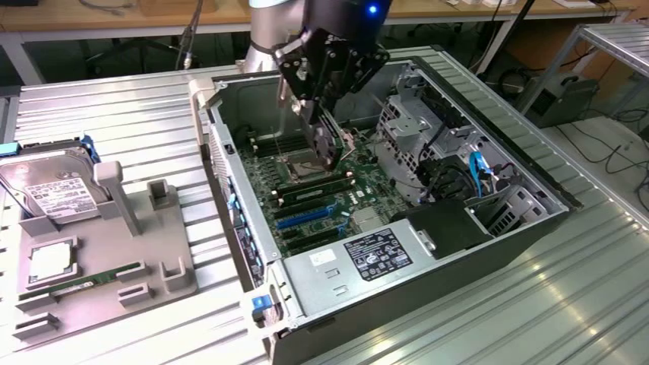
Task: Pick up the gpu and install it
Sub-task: 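Pick up the gpu and move the gpu toward the slot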
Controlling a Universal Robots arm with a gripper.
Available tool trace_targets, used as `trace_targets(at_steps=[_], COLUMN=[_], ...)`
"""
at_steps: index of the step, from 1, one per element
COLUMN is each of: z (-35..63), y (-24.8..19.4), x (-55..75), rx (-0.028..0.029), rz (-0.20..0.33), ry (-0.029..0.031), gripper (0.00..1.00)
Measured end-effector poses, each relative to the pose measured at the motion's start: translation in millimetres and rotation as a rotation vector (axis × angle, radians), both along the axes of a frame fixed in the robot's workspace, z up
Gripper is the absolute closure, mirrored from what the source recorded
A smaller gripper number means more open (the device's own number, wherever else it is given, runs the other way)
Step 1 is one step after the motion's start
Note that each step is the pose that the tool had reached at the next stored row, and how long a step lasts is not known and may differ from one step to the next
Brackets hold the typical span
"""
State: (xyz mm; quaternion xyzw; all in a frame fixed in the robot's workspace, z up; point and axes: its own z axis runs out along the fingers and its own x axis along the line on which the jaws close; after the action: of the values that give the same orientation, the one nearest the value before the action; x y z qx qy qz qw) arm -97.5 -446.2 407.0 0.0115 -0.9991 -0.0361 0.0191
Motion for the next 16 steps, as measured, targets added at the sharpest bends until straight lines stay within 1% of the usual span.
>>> trace_targets(at_steps=[2, 4, 6, 7, 10, 12, 13, 14, 16], z=[-3.7, -7.4, -11.2, -13.4, -19.8, -23.1, -23.7, -23.6, -23.6], y=[-0.5, -2.1, -4.8, -7.3, -14.6, -17.7, -18.4, -18.5, -18.5], x=[9.1, 18.4, 27.8, 31.9, 34.0, 34.8, 35.6, 37.0, 37.0], rx=[0.0001, 0.0002, 0.0001, -0.0001, 0.0001, 0.0002, 0.0002, -0.0001, 0.0000], rz=[0.000, 0.000, 0.000, 0.000, 0.000, -0.001, -0.002, -0.002, -0.002], ry=[-0.0001, -0.0001, -0.0001, 0.0001, -0.0001, -0.0001, 0.0000, 0.0019, 0.0023], gripper=[0.74, 0.74, 0.74, 0.74, 0.74, 0.74, 0.74, 0.74, 0.74])
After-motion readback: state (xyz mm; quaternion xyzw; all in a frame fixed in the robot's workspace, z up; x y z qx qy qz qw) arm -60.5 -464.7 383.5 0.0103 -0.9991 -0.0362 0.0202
